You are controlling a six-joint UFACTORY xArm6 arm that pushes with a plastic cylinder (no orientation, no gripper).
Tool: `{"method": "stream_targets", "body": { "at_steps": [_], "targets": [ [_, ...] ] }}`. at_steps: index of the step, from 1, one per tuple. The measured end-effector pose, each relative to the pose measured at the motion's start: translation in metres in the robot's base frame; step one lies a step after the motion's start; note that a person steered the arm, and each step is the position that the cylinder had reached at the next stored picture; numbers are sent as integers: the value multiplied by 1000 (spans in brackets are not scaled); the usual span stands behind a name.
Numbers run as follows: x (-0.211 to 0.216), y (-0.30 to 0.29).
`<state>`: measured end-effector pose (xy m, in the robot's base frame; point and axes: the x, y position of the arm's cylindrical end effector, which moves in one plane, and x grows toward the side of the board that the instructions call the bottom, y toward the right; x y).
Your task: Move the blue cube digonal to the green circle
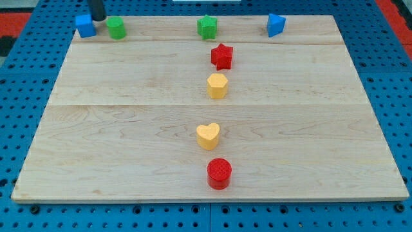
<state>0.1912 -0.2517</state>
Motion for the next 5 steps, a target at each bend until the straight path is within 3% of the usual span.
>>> {"method": "stream_targets", "body": {
  "at_steps": [5],
  "targets": [
    [15,-53]
  ]
}}
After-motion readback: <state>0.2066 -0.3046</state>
